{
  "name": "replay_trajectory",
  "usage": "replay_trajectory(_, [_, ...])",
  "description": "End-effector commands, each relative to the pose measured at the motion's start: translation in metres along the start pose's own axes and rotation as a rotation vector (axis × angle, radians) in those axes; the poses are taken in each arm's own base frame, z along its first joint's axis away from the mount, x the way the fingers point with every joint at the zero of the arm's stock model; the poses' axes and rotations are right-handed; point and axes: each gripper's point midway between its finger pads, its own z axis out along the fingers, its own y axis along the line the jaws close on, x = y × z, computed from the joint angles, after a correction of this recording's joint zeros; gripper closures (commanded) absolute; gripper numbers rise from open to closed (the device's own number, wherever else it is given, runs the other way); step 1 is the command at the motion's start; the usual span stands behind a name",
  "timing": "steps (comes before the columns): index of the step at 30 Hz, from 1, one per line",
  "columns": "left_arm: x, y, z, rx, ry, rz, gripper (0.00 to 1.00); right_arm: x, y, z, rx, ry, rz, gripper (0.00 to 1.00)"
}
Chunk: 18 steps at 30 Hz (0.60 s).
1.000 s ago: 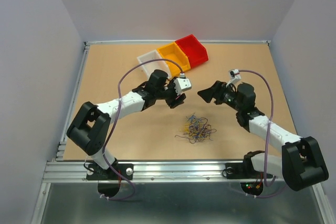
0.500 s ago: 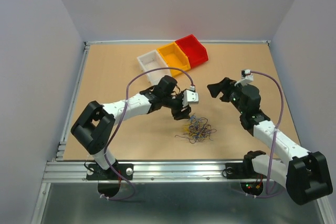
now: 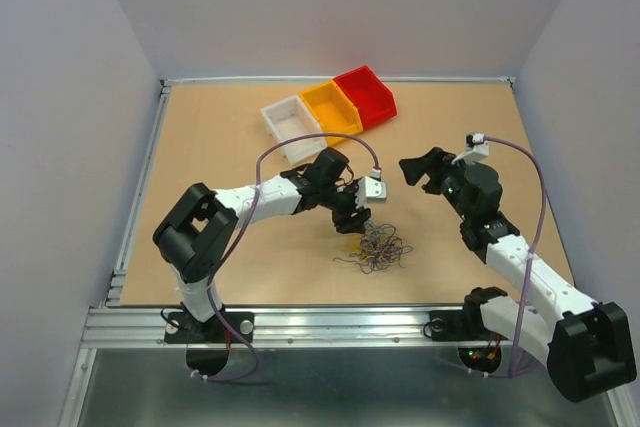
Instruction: Untangle the cables
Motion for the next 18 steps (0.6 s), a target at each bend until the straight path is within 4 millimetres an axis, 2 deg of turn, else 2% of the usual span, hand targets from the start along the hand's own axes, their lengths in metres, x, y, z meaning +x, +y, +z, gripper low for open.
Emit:
replay_trajectory(1, [-0.018, 0.012, 0.005, -0.024, -0.032, -0.017, 0.39, -0.023, 0.011, -0.001, -0.014, -0.066, -0.012, 0.11])
replay_trajectory(4, [-0.014, 0.014, 0.013, -0.028, -0.01, -0.026, 0.58, -0.024, 0.011, -0.002, -0.012, -0.071, -0.015, 0.12])
replay_trajectory(6, [-0.012, 0.012, 0.014, -0.021, -0.003, -0.018, 0.91, -0.025, 0.011, -0.003, -0.008, -0.077, -0.017, 0.12])
replay_trajectory(7, [-0.012, 0.012, 0.013, -0.025, -0.001, -0.014, 1.0, -0.025, 0.01, -0.003, -0.008, -0.079, -0.017, 0.12])
replay_trajectory(8, [-0.015, 0.013, 0.01, -0.034, -0.009, -0.002, 1.0, -0.025, 0.011, -0.003, -0.012, -0.076, -0.017, 0.12])
replay_trajectory(9, [-0.03, 0.018, 0.0, -0.076, -0.051, 0.03, 1.0, -0.024, 0.011, -0.003, -0.013, -0.073, -0.019, 0.14])
replay_trajectory(11, [-0.032, 0.021, -0.012, -0.13, -0.089, 0.015, 1.0, -0.02, 0.013, -0.001, -0.024, -0.055, -0.019, 0.15])
replay_trajectory(12, [-0.046, 0.023, -0.027, -0.165, -0.136, 0.031, 1.0, -0.015, 0.013, 0.003, -0.03, -0.03, -0.017, 0.15])
replay_trajectory(13, [-0.045, 0.031, -0.037, -0.198, -0.17, 0.027, 1.0, -0.009, 0.015, 0.005, -0.051, -0.001, -0.018, 0.15])
replay_trajectory(14, [-0.046, 0.034, -0.044, -0.211, -0.187, 0.025, 1.0, -0.009, 0.025, 0.008, -0.106, 0.005, -0.038, 0.15])
replay_trajectory(15, [-0.052, 0.033, -0.051, -0.213, -0.213, 0.034, 1.0, 0.0, 0.045, 0.005, -0.223, 0.061, -0.051, 0.15])
replay_trajectory(16, [-0.051, 0.035, -0.054, -0.216, -0.217, 0.03, 1.0, 0.01, 0.049, 0.007, -0.271, 0.099, -0.051, 0.15])
replay_trajectory(18, [-0.051, 0.038, -0.06, -0.221, -0.223, 0.024, 1.0, 0.014, 0.07, 0.002, -0.403, 0.117, -0.06, 0.15])
